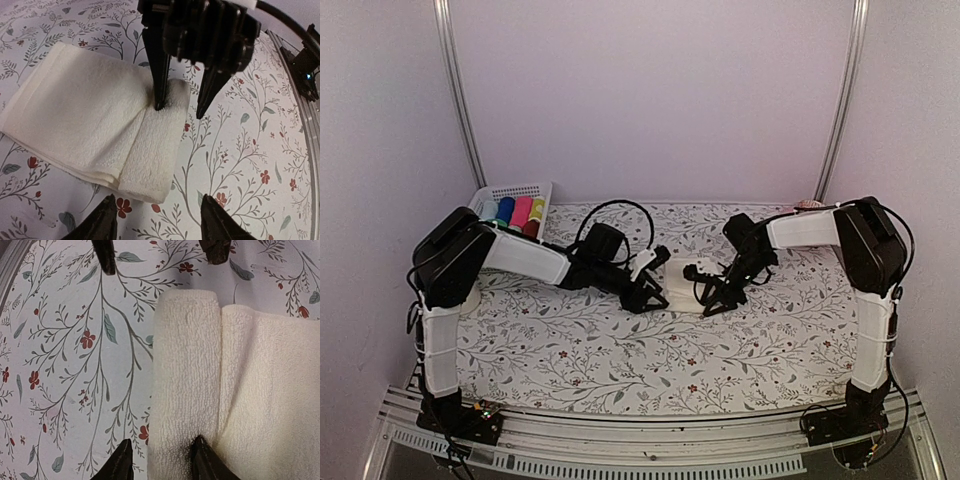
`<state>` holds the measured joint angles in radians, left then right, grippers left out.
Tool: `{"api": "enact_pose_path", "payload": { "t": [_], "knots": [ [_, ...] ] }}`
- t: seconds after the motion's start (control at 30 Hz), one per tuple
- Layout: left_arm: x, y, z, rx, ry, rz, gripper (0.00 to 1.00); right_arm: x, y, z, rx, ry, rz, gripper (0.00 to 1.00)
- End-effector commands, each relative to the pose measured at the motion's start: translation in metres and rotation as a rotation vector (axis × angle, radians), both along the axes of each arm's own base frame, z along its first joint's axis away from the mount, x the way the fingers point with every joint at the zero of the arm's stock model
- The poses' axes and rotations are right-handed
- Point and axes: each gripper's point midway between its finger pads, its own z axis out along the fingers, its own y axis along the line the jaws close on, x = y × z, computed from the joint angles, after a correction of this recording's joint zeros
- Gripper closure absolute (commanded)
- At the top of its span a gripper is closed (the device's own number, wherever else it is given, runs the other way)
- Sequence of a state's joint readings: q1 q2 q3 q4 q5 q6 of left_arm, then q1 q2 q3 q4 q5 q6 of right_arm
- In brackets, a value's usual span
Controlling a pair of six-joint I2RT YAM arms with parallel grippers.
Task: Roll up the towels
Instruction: Roll the towel at the center of the board.
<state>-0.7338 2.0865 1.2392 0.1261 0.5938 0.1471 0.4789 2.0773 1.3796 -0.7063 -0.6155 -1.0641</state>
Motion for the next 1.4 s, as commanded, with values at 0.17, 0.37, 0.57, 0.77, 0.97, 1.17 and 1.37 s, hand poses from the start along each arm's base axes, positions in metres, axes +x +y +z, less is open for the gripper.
{"api": "enact_pose_path", "payload": {
  "t": [0.17, 0.37, 0.57, 0.77, 0.97, 1.17, 1.37],
  "knots": [
    [0.001, 0.004, 0.008, -0.033, -0.028, -0.004, 0.43, 0.0, -0.018, -0.037, -0.163, -0.052, -0.027, 0.65],
    [-0.005, 0.007, 0.007, -0.044, -0.065, -0.033, 0.42, 0.002, -0.018, -0.04, -0.187, -0.063, -0.034, 0.83],
    [-0.01, 0.01, 0.003, -0.034, -0.131, -0.059, 0.4, -0.01, -0.013, -0.031, -0.158, 0.023, -0.005, 0.91],
    [-0.027, 0.006, 0.005, -0.029, -0.257, -0.103, 0.4, -0.042, 0.0, -0.002, -0.059, 0.224, 0.085, 0.92],
    [-0.049, -0.007, 0.013, -0.001, -0.438, -0.152, 0.4, -0.057, 0.005, 0.013, -0.01, 0.334, 0.131, 0.91],
    [-0.064, -0.017, 0.019, -0.011, -0.49, -0.191, 0.46, -0.052, 0.006, 0.01, -0.011, 0.376, 0.107, 0.9],
    [-0.07, -0.024, 0.017, -0.016, -0.496, -0.215, 0.54, -0.041, -0.001, 0.002, -0.026, 0.383, 0.051, 0.91]
  ]
}}
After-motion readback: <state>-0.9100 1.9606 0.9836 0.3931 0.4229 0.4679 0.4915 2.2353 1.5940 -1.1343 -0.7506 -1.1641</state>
